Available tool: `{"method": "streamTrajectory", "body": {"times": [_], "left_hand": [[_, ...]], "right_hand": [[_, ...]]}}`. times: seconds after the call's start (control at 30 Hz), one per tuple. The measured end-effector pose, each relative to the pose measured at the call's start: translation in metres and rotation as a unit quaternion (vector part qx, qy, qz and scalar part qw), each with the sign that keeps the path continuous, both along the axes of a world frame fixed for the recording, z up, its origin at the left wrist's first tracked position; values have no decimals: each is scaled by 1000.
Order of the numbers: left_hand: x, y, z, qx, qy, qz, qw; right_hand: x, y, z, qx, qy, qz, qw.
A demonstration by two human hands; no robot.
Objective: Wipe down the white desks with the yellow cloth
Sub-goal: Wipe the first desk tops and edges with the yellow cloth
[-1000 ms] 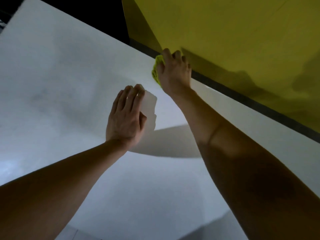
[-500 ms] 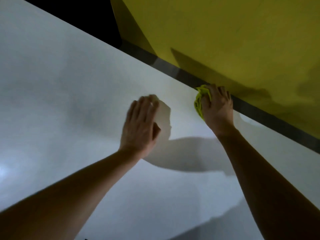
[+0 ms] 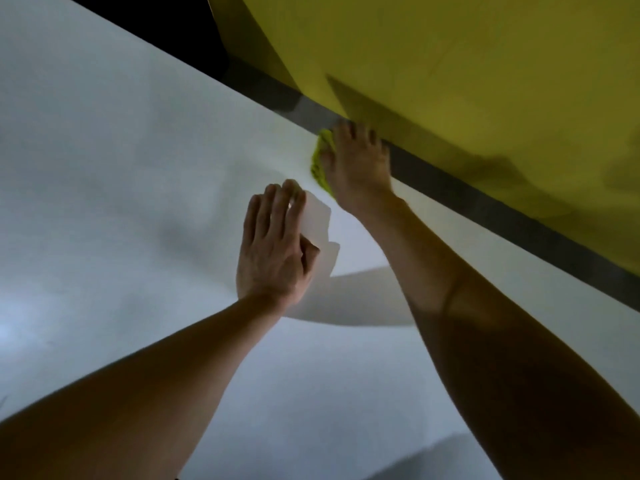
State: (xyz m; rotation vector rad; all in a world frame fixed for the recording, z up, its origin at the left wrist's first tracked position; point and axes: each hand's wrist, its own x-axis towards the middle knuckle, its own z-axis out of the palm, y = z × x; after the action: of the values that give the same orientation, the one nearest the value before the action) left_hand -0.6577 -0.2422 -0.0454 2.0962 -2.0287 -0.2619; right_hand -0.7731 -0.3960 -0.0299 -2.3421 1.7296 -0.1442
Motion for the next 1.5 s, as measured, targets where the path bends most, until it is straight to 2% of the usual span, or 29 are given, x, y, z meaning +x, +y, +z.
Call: {"method": "streamTrajectory", "body": {"times": [0.13,0.3,0.37,0.5,0.63,0.83,0.93,1.07,1.3,1.4,1.5], "left_hand": [[1,0,4,-1,-4,3,1000],[0,2,7,-2,-6,-3,1000],[-1,1,7,6,-13,-3,1000],[-2,1,4,4,-21,1,1000],[-1,-2,2,-7,-21,3,1000],[-1,-2,2,-20,-15,12,1000],[0,-3,1,-12,-27,16,999],[0,-1,-2,-36,-21,4,999],[-3,0,-3,-33,-14,5,999],[-4,0,-2,-22,-11,9,1000],[-5,0,-1,-13,-8,12,1000]], "right_hand": [[10,0,3,4,-62,47,997],[-68,30,1,-3,-108,18,994],[-113,48,2,-6,-99,-14,995],[-168,76,9,-24,-11,-87,996],[-127,66,13,-14,52,-160,986],[5,17,5,7,-39,-52,998],[30,8,2,-9,-81,-14,997],[-18,22,1,-22,-96,-11,995],[-195,90,5,-44,-2,-162,986],[-210,100,6,-68,12,-217,974],[-179,94,4,-78,0,-240,968]]}}
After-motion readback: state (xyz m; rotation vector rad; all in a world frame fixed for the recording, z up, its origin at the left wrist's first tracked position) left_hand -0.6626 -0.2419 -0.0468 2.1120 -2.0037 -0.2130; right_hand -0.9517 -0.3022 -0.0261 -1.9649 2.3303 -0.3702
